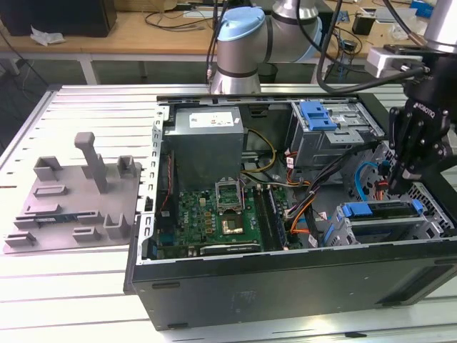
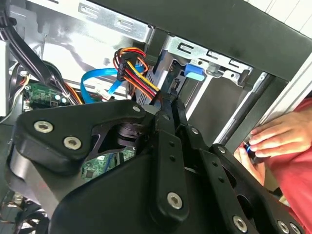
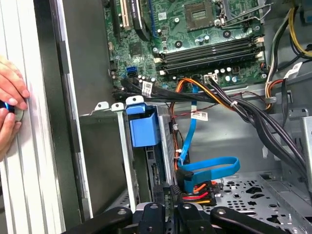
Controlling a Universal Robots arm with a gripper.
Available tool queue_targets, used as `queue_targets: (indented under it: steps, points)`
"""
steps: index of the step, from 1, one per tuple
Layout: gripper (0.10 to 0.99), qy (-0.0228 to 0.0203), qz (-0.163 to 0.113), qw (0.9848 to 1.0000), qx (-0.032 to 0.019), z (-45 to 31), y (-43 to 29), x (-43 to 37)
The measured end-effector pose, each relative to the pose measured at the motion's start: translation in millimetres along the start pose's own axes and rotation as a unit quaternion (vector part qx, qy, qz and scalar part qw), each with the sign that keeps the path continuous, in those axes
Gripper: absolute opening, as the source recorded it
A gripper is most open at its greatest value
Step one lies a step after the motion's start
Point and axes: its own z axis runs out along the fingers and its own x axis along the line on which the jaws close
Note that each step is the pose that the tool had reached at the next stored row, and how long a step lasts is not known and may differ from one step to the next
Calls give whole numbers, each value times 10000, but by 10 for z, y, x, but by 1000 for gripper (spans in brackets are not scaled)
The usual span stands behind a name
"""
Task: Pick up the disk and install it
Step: 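Insert the first disk wire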
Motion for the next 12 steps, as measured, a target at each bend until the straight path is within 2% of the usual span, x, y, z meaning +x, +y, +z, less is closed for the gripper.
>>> queue_targets:
  steps: [5, 6, 7, 10, 12]
  points:
    - [169, -23, -215, 9998, 53, 10, 5, 26]
    - [169, -69, -269, 9996, 66, 21, 8, 59]
    - [169, -163, -281, 9994, 72, 37, 11, 105]
    - [169, -342, -296, 9990, 73, 68, 15, 193]
    - [169, -422, -306, 9986, 73, 81, 17, 226]
